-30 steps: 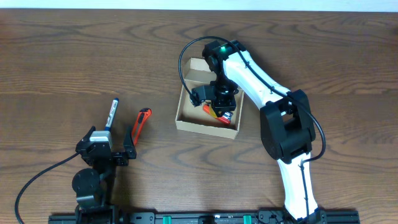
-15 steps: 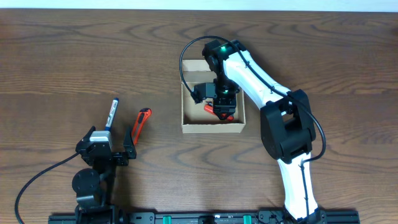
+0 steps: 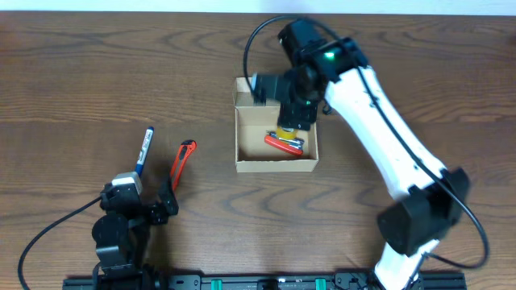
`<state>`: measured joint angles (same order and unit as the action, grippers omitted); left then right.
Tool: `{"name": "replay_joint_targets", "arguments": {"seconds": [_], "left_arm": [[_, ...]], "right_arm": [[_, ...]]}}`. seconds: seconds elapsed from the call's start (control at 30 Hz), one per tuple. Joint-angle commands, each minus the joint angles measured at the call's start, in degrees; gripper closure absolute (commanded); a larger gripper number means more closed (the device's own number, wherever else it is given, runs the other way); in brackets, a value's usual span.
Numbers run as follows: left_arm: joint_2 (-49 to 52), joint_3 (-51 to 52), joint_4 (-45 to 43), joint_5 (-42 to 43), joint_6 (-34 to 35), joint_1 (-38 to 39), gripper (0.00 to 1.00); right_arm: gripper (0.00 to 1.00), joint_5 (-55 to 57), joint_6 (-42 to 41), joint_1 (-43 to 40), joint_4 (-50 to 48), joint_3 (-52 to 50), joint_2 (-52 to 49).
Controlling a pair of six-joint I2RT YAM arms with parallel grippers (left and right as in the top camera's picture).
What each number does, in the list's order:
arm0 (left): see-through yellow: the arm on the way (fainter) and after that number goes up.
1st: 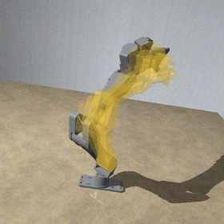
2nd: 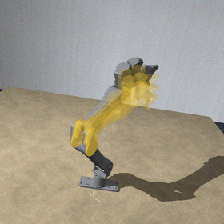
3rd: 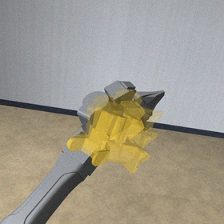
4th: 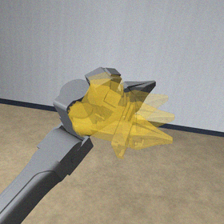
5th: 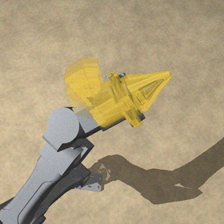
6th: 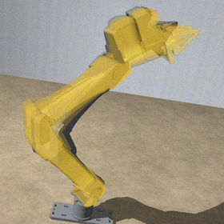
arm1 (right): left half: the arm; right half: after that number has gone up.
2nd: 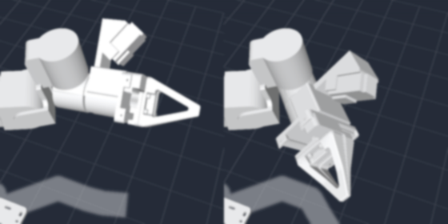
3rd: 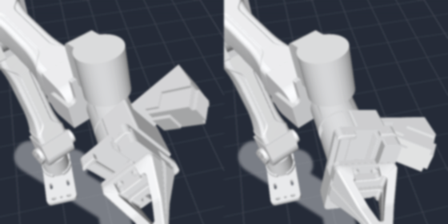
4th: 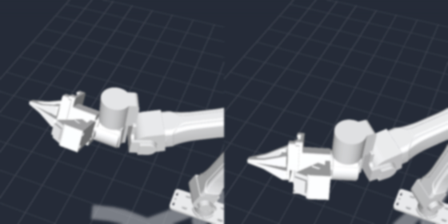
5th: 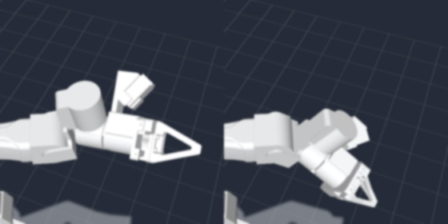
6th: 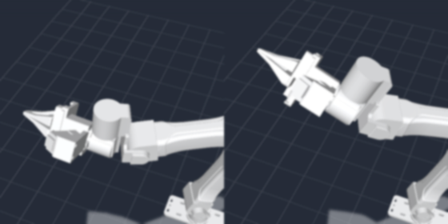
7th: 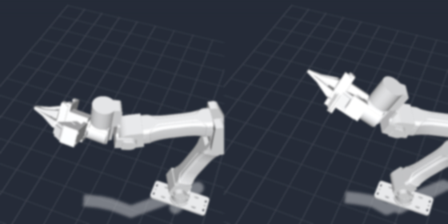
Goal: Pack container
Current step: 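Carry the tape roll into the box and release it, then retract the right arm and move the left gripper over the box cutter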
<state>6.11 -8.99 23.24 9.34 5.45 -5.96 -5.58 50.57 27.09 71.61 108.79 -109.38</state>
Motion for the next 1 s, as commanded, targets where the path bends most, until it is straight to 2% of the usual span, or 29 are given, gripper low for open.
{"name": "replay_joint_targets", "arguments": {"seconds": [0.0, 0.07, 0.13, 0.23, 0.3, 0.5, 0.6, 0.67, 0.77, 0.87, 0.97], "left_arm": [[1.9, -7.9, 6.9, -2.1, 3.8, 0.0, 0.05], [5.0, -12.4, 9.6, -1.8, 4.5, 0.0, 0.05], [9.8, -17.6, 11.2, -1.4, 4.4, 0.0, 0.05], [20.7, -27.5, 15.5, -0.3, 2.6, 0.0, 0.05], [29.0, -34.6, 19.7, -0.3, 1.0, 0.0, 0.05], [55.5, -58.6, 37.2, -0.3, -7.9, 0.0, 0.05], [67.1, -70.3, 46.8, 0.8, -13.1, 0.0, 0.05], [74.0, -77.3, 51.9, 2.4, -13.6, 0.0, 0.05], [80.9, -83.2, 55.8, 8.5, -13.6, 0.0, 0.05], [85.2, -85.2, 54.6, 11.0, -13.6, 0.0, 0.05], [88.6, -85.2, 54.6, 1.9, -10.8, 1.0, 0.0]], "right_arm": [[0.18, 6.5, -16.9, -4.1, -2.5, 2.3, 4.9], [0.17, 3.9, -20.5, -7.5, -2.7, 3.5, 6.7], [0.12, 2.0, -22.6, -11.6, -2.6, 4.2, 8.5], [0.09, -0.8, -23.8, -18.1, -3.2, 4.3, 11.0], [0.01, -0.9, -28.2, -23.1, -4.7, 4.4, 12.4], [0.01, -2.7, -40.8, -38.1, -6.6, 4.4, 14.1], [0.01, -6.6, -41.7, -44.8, -5.9, 4.3, 14.1], [0.01, -8.7, -41.8, -48.2, -5.6, 4.3, 14.1], [0.01, -11.5, -41.8, -52.2, -5.4, 4.3, 14.1], [0.01, -12.0, -41.7, -54.4, -4.9, 4.3, 14.0], [0.01, -11.3, -41.1, -55.4, -4.3, 4.3, 13.7]]}}
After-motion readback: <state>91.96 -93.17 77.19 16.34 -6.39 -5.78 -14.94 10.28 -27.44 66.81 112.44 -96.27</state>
